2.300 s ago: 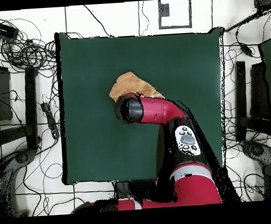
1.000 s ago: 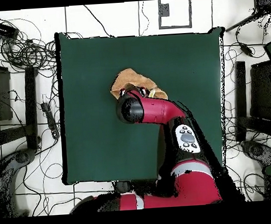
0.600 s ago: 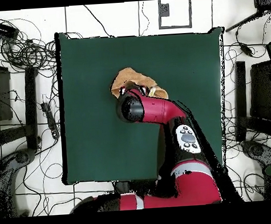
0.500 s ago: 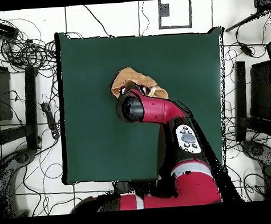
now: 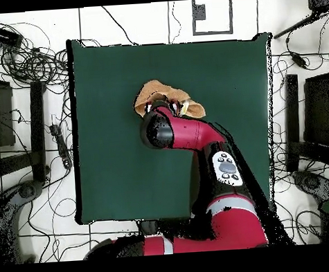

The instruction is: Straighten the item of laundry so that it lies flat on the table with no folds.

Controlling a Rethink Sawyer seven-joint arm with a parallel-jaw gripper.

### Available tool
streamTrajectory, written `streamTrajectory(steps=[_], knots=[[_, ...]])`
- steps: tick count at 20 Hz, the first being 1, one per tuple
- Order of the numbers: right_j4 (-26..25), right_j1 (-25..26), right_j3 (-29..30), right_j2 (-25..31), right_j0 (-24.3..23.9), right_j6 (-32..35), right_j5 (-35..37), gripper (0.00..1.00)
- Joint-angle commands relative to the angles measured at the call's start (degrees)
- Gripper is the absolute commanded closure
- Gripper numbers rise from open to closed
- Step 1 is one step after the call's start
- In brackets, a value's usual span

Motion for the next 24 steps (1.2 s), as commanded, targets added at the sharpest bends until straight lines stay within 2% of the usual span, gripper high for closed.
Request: streamTrajectory(steps=[1, 24], knots=[[3.5, 4.0, -0.2, 3.5, 2.7, 13.9, -4.1, 0.00], [4.6, 5.5, -0.1, 3.5, 2.7, 13.8, -8.7, 0.00]])
